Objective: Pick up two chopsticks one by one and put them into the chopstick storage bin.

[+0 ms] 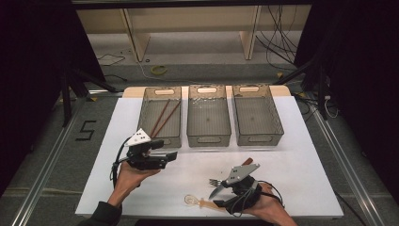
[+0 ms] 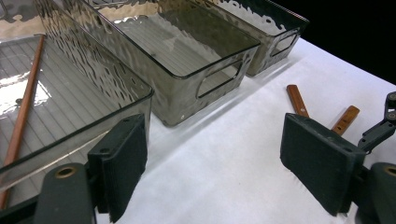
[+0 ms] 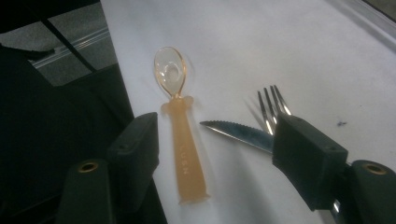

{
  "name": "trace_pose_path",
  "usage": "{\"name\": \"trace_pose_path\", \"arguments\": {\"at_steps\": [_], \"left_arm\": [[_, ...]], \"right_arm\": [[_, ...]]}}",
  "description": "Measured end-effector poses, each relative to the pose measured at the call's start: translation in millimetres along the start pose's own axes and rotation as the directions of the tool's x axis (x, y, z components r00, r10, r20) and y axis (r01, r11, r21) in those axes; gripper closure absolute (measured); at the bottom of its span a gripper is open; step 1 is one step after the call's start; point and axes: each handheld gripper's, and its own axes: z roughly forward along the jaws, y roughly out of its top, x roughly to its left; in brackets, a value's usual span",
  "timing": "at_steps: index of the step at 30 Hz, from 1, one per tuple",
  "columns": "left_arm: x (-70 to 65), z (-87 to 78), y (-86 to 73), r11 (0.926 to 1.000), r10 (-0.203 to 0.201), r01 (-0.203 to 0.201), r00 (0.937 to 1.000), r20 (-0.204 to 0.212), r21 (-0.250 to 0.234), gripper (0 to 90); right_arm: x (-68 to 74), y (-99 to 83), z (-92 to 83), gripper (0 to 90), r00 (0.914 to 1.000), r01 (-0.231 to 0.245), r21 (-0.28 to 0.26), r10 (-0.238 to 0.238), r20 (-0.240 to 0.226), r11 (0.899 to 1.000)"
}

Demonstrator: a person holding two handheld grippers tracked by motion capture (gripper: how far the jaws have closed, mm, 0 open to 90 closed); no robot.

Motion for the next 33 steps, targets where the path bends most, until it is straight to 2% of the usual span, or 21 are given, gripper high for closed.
{"name": "trace_pose_path", "arguments": {"at_steps": [12, 16, 33], "left_arm": [[-8.7, -4.6, -14.5, 0.9998, 0.018, -0.018, 0.9998, -0.005, -0.006, 22.0], [-12.4, -5.9, -17.8, 0.9992, 0.038, -0.038, 0.9993, -0.006, -0.008, 21.8], [-17.5, -9.9, -30.9, 0.9989, 0.041, -0.041, 0.9992, -0.003, -0.021, 22.0]], "right_arm": [[6.9, 0.0, 11.1, 39.6, 0.9993, 0.032, 0.072, -0.03, -0.02, 0.997], [8.6, 0.0, 15.1, 41.8, 0.9987, 0.048, 0.084, -0.046, -0.021, 0.995], [11.4, -0.5, 21.0, 47.8, 0.9967, 0.081, 0.124, -0.081, -0.006, 0.989]]}}
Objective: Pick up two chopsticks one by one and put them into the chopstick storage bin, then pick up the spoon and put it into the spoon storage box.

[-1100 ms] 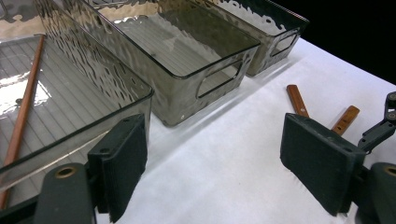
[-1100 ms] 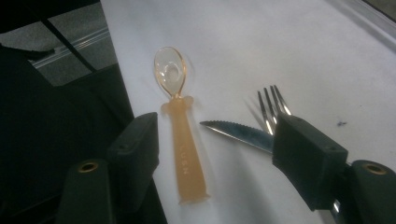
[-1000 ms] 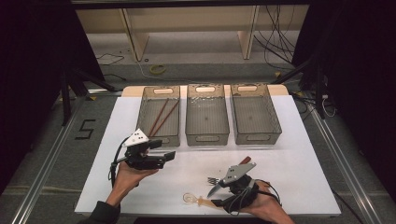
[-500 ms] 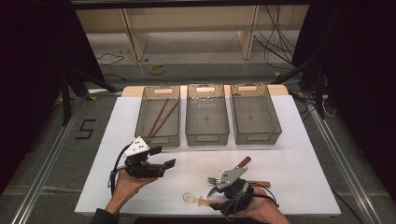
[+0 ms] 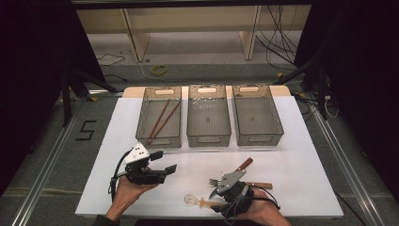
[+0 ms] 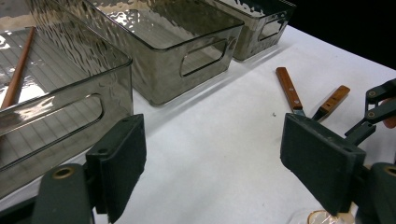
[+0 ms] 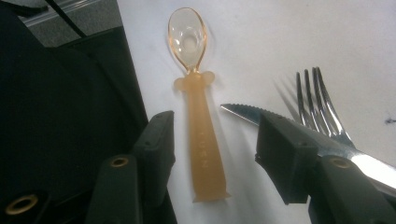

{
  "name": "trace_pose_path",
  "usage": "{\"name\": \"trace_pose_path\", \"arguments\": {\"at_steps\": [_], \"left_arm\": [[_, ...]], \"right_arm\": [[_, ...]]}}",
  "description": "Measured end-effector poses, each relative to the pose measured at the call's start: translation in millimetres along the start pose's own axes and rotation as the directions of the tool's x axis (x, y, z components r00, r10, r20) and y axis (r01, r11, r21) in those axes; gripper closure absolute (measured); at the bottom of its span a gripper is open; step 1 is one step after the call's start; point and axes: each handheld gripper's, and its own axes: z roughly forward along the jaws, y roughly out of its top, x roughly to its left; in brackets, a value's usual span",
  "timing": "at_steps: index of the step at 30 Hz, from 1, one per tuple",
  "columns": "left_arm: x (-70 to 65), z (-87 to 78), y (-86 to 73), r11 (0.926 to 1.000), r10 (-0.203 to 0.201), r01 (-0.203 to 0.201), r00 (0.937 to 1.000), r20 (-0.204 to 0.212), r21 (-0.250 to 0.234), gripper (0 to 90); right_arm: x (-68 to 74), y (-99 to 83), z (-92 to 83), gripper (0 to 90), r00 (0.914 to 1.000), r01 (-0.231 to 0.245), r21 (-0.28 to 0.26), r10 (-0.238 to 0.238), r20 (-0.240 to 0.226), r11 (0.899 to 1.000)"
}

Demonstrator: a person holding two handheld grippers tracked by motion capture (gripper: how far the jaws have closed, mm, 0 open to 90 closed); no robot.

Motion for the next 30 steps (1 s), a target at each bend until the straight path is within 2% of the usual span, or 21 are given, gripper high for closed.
{"name": "trace_pose_path", "arguments": {"at_steps": [11, 18, 30], "left_arm": [[-1.7, -2.7, -3.9, 1.0, 0.0, 0.0, 1.0, -0.007, -0.001, 22.0], [-4.9, -2.6, -7.5, 0.9995, 0.028, -0.028, 0.9995, -0.012, 0.013, 22.0], [-5.5, -1.9, -11.1, 0.9994, 0.027, -0.027, 0.9996, -0.005, 0.021, 22.0]], "right_arm": [[0.3, -0.1, 3.1, 53.5, 0.9999, 0.013, 0.023, -0.013, 0.0, 1.0], [2.2, 1.1, 5.5, 57.8, 0.9995, 0.031, 0.035, -0.031, 0.0, 0.999], [5.3, 2.3, 11.6, 65.1, 0.9982, 0.059, 0.075, -0.059, 0.006, 0.995]]}}
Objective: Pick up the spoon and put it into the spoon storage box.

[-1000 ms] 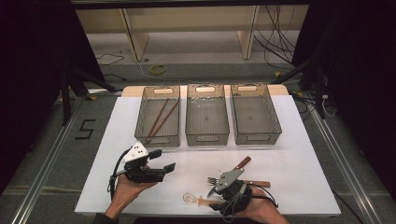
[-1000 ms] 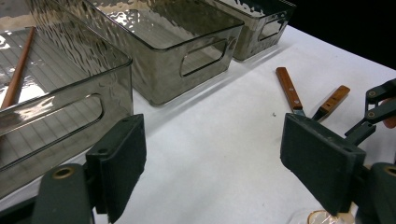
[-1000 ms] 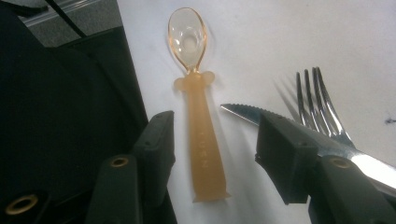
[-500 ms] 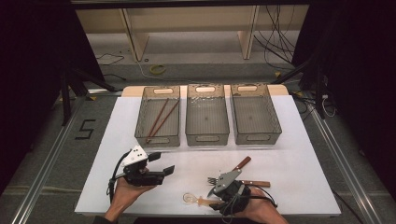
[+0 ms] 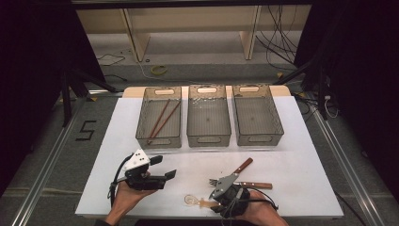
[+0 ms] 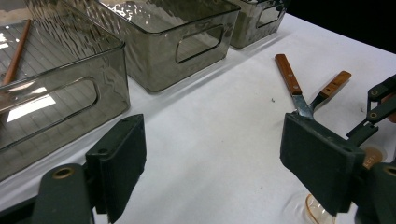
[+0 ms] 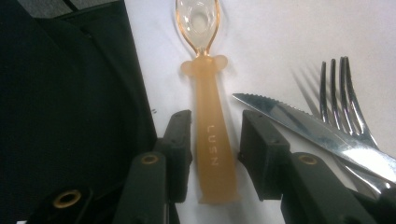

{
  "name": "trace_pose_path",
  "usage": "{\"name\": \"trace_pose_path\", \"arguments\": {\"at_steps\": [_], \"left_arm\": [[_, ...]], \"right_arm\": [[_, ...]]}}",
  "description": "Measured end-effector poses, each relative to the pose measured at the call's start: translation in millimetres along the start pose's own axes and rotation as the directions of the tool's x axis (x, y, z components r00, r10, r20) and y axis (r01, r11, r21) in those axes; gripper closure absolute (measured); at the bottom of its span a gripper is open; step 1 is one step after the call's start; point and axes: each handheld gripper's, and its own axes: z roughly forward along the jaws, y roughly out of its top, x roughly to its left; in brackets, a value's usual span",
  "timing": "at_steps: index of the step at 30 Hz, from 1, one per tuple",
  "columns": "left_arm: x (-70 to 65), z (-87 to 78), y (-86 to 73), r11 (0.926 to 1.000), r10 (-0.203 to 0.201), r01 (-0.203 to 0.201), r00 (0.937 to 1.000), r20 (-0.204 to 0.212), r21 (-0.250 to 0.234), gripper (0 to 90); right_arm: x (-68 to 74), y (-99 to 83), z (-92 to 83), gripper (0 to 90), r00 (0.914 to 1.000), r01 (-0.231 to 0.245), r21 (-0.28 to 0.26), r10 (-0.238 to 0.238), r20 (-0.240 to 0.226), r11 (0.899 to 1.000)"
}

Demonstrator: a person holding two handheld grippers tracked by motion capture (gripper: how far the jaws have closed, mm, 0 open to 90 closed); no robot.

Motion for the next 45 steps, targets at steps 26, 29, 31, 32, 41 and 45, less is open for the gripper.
{"name": "trace_pose_path", "arguments": {"at_steps": [26, 29, 31, 32, 41, 45], "left_arm": [[2.3, 1.0, -3.2, 1.0, -0.004, 0.004, 1.0, -0.007, -0.001, 22.7], [2.9, 0.0, -3.2, 1.0, -0.005, 0.005, 0.9999, -0.012, -0.005, 22.7], [3.7, -0.8, -3.1, 0.9999, -0.009, 0.009, 0.9999, -0.013, -0.013, 22.7], [3.9, -1.1, -3.1, 0.9998, -0.011, 0.011, 0.9998, -0.014, -0.015, 22.7], [6.1, -4.7, -3.4, 0.9988, -0.023, 0.023, 0.9996, -0.018, -0.043, 22.0], [7.8, -6.6, -4.2, 0.9985, -0.024, 0.023, 0.9995, -0.021, -0.05, 21.8]], "right_arm": [[-2.4, 5.3, -1.9, 75.9, 0.9999, -0.002, 0.007, 0.002, -0.016, 1.0], [-5.4, 5.4, -6.7, 76.0, 0.9998, -0.015, -0.018, 0.014, -0.012, 1.0], [-8.0, 4.9, -10.0, 76.0, 0.9997, -0.024, -0.033, 0.023, -0.011, 0.999], [-9.4, 4.9, -12.8, 76.0, 0.9995, -0.031, -0.049, 0.03, -0.008, 0.998], [-32.6, 13.6, -36.7, 76.0, 0.9952, -0.077, -0.157, 0.086, 0.048, 0.985], [-44.0, 20.3, -42.4, 76.0, 0.992, -0.086, -0.182, 0.101, 0.075, 0.98]]}}
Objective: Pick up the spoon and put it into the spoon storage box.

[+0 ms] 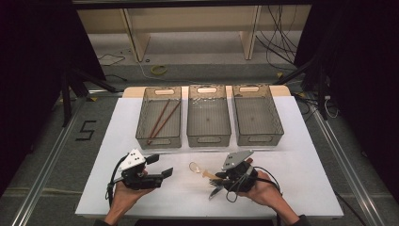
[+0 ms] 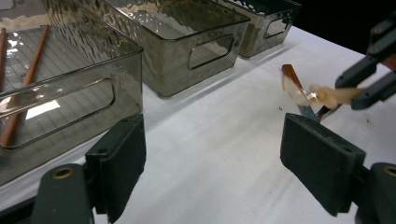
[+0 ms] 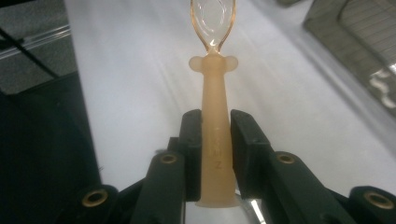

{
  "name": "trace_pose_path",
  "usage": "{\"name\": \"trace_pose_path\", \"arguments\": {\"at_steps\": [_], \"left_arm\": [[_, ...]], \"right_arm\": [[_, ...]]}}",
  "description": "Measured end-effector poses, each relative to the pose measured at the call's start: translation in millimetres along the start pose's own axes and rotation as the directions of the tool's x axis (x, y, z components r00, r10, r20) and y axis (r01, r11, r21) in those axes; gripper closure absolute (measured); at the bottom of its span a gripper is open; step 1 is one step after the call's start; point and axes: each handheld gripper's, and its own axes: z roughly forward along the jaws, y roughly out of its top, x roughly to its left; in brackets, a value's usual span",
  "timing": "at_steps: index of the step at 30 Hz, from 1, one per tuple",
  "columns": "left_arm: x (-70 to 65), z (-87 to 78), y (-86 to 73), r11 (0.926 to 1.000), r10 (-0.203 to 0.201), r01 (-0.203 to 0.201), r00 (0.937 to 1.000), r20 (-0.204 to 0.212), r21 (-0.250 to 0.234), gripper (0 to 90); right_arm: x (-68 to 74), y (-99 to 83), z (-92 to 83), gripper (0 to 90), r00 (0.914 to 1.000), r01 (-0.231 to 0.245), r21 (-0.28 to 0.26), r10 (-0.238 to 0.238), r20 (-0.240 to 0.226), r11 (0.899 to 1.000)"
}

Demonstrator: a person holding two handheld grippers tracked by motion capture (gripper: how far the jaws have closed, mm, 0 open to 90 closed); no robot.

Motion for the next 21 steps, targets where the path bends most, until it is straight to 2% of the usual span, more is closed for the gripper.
{"name": "trace_pose_path", "arguments": {"at_steps": [11, 21], "left_arm": [[1.0, -2.2, -2.2, 1.0, 0.0, 0.0, 1.0, -0.005, -0.006, 21.5], [3.0, -4.1, -2.5, 0.9999, -0.003, 0.003, 0.9999, -0.011, -0.017, 20.8]], "right_arm": [[-25.4, 22.6, -12.5, 76.1, 0.9974, -0.04, -0.074, 0.044, 0.058, 0.996], [-50.1, 40.4, -17.1, 76.0, 0.9917, -0.058, -0.098, 0.069, 0.108, 0.993]]}}
